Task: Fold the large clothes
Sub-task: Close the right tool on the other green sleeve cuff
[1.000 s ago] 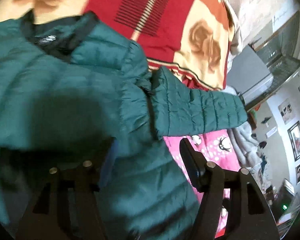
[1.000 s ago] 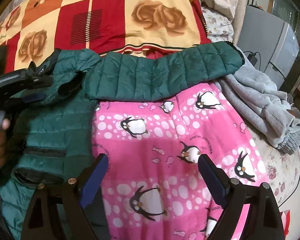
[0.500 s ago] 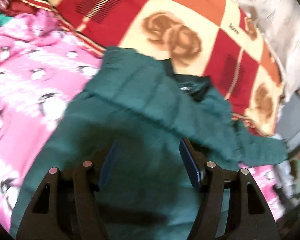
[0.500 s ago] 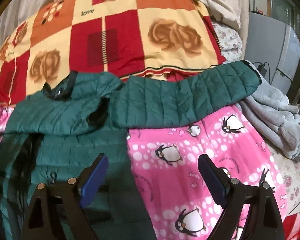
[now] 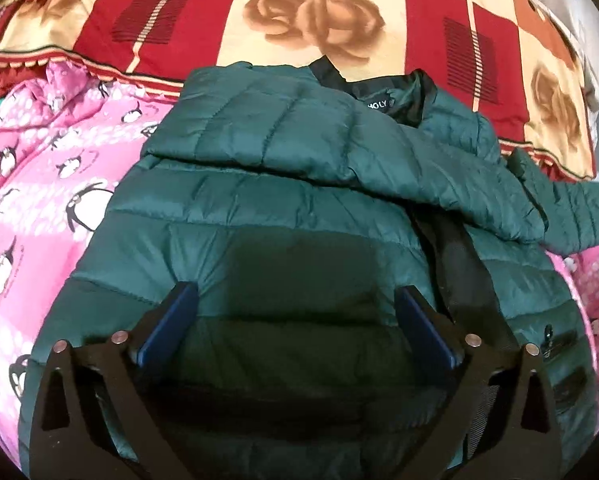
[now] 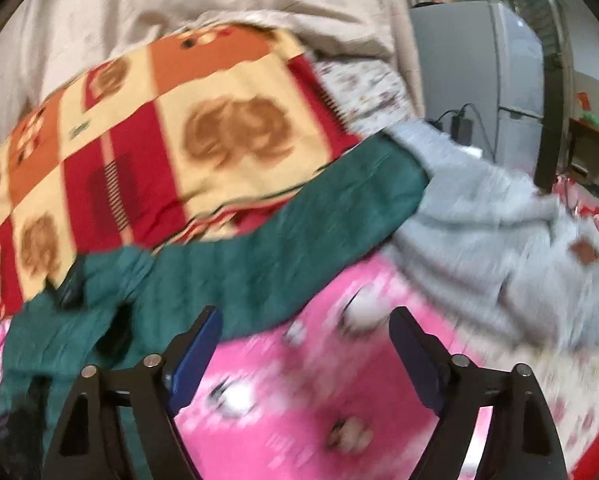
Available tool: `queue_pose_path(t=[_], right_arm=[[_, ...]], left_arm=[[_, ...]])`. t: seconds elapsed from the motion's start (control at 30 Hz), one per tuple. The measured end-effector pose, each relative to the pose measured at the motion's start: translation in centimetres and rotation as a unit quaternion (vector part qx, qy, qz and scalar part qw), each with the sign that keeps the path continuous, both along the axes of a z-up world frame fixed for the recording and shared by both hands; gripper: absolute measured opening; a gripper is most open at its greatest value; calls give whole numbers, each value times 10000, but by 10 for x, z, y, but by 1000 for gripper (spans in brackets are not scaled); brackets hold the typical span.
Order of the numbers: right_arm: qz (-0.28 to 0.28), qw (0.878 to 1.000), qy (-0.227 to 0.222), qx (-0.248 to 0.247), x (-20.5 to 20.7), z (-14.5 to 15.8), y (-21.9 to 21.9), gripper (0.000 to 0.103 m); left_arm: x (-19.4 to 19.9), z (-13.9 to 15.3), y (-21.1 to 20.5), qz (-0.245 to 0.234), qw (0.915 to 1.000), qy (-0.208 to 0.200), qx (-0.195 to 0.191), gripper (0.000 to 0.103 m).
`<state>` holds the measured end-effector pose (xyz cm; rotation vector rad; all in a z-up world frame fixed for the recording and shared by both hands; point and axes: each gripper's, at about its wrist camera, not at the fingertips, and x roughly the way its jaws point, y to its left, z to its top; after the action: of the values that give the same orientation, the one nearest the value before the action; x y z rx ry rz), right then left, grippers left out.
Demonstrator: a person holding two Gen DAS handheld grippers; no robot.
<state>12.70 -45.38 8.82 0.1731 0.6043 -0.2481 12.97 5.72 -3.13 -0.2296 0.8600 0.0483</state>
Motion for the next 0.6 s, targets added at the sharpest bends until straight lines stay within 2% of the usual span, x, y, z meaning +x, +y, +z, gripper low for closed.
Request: queue_pose_path(t=[0.17, 0.3, 0.43, 0.5, 0.53, 0.6], right_arm=[[-185, 9990, -39, -395, 47, 15, -50, 78], [-217, 9990, -218, 334, 72, 17, -92, 76], [-132, 9978, -201, 618, 89, 10, -105, 75], [-63, 9970, -140, 758, 98, 3, -108, 62], [-85, 9963, -137, 842, 101, 1, -110, 58], [-169, 9948, -185, 984, 103, -2, -115, 40]], left_arm=[[0, 0, -3, 39, 10000, 12, -19, 102], [1, 0, -6, 65, 10000, -6, 53, 102], [2, 0, -7, 55, 9999, -19, 122, 102], [1, 1, -6, 51, 9999, -49, 89, 102], [1, 1, -5, 50, 9999, -56, 67, 102], [1, 2, -3, 53, 10000, -78, 21, 102]])
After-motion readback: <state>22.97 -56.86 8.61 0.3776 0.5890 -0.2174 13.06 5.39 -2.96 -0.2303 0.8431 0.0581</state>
